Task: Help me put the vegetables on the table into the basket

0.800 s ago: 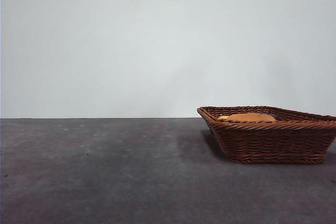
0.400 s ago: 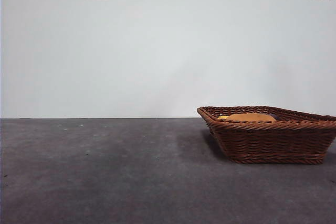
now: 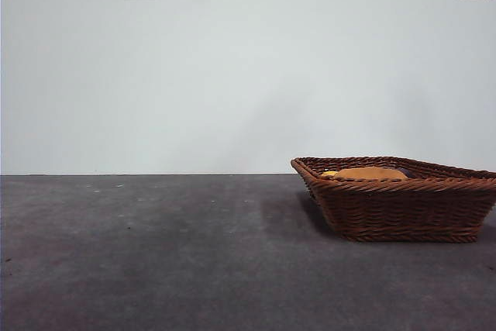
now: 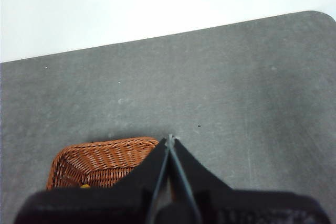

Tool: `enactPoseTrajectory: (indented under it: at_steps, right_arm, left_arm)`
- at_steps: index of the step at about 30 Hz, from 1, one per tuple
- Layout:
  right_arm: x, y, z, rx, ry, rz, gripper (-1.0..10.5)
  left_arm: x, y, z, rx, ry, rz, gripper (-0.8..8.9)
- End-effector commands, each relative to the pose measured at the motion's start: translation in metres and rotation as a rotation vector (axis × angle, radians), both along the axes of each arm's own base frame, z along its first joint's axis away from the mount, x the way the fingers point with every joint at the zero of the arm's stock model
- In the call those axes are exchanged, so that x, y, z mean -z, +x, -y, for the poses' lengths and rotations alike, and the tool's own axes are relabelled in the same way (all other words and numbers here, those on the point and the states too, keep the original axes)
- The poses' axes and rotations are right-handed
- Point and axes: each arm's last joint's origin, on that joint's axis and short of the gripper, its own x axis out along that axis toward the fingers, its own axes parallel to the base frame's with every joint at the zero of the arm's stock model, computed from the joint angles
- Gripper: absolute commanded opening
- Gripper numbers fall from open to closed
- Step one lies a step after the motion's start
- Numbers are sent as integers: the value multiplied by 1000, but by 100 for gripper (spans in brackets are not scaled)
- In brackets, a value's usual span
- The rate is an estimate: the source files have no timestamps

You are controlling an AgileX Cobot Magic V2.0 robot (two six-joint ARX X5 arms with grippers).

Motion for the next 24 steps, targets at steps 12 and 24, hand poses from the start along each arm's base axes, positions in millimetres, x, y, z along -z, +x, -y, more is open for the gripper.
enactPoseTrajectory:
  at_steps: [12, 24]
  right_arm:
    - [4, 5, 1, 29, -7, -4, 0]
    - [-10, -89, -30, -59, -17, 258, 0]
  left_arm:
    - [3, 1, 0, -2, -6, -13, -3]
    - [4, 1, 0, -2, -6, -20, -3]
